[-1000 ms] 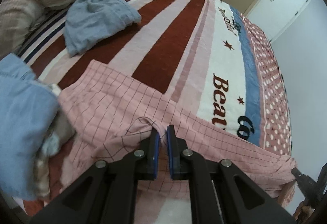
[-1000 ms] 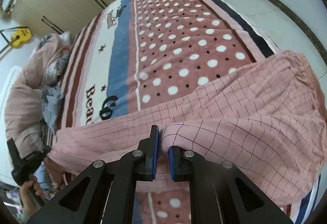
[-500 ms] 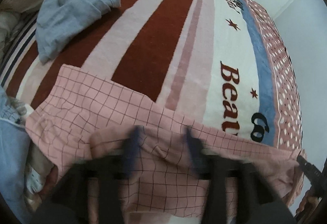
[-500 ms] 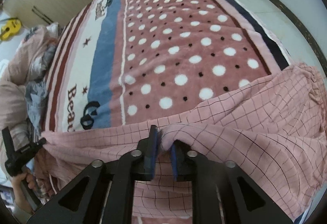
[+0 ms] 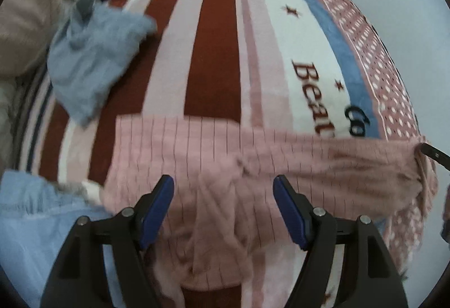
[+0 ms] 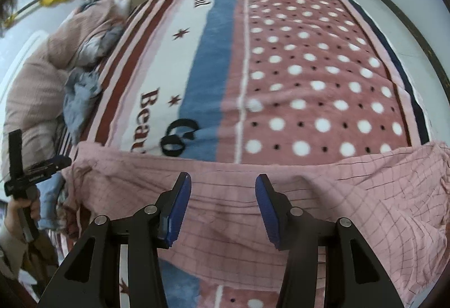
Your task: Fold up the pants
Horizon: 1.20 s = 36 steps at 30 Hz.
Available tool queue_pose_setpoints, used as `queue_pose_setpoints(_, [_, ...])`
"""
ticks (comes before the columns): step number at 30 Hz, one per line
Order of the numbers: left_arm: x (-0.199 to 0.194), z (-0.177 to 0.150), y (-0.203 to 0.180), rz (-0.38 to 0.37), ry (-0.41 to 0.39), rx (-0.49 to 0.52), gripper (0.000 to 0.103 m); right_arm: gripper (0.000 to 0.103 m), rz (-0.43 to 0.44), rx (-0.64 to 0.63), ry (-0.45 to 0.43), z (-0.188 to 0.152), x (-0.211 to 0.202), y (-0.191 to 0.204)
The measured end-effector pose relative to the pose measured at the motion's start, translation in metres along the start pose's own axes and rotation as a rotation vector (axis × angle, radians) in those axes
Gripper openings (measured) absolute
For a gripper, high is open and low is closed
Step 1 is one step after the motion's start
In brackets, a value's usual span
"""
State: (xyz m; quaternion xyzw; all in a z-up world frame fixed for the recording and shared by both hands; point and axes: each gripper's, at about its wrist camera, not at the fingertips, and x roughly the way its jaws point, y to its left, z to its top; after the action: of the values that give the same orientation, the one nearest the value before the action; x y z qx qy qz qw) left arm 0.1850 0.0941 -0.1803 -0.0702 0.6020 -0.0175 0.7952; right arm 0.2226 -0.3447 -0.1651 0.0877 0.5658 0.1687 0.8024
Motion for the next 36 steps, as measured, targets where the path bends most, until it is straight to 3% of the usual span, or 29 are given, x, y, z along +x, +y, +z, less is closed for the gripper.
queue_pose_setpoints(7, [0.008, -0.049, 0.005, -0.035, 0.056, -0.09, 0.069, 0.043, 0.01, 0.035, 0.026, -0.01, 0.01, 0.008])
queue_pose_setpoints(11, [0.013, -0.06, 0.0, 0.081, 0.022, -0.056, 0.067, 0.043, 0.004, 0.053, 0.02, -0.011, 0.009, 0.012])
queue_pose_setpoints(12, [0.016, -0.062, -0.001, 0.107, 0.029, -0.042, 0.064, 0.043, 0.004, 0.052, 0.017, -0.01, 0.008, 0.012])
queue_pose_setpoints(14, [0.021, -0.065, -0.001, 0.121, 0.045, -0.037, 0.041, 0.043, -0.002, 0.049, 0.012, -0.009, 0.007, 0.014])
queue_pose_setpoints(16, [0.022, -0.066, 0.002, 0.113, 0.049, -0.049, 0.035, 0.043, -0.005, 0.05, 0.009, -0.008, 0.006, 0.014])
queue_pose_setpoints(18, [0.018, -0.065, 0.005, 0.116, 0.036, -0.047, 0.018, 0.043, -0.009, 0.051, 0.008, -0.007, 0.006, 0.014])
queue_pose_setpoints(19, [0.016, -0.063, 0.007, 0.124, 0.033, -0.046, 0.01, 0.043, -0.012, 0.052, 0.009, -0.007, 0.006, 0.014])
queue_pose_setpoints(21, [0.013, -0.06, 0.014, 0.106, 0.028, -0.055, 0.007, 0.043, -0.014, 0.057, 0.013, -0.007, 0.007, 0.014])
queue_pose_setpoints(29, [-0.014, -0.015, 0.028, 0.078, -0.055, -0.028, 0.003, 0.043, -0.011, 0.06, 0.014, -0.001, 0.012, 0.021])
queue_pose_setpoints(36, [-0.023, 0.036, 0.045, 0.142, -0.106, 0.034, 0.003, 0.043, -0.006, 0.043, 0.013, 0.014, 0.015, 0.033])
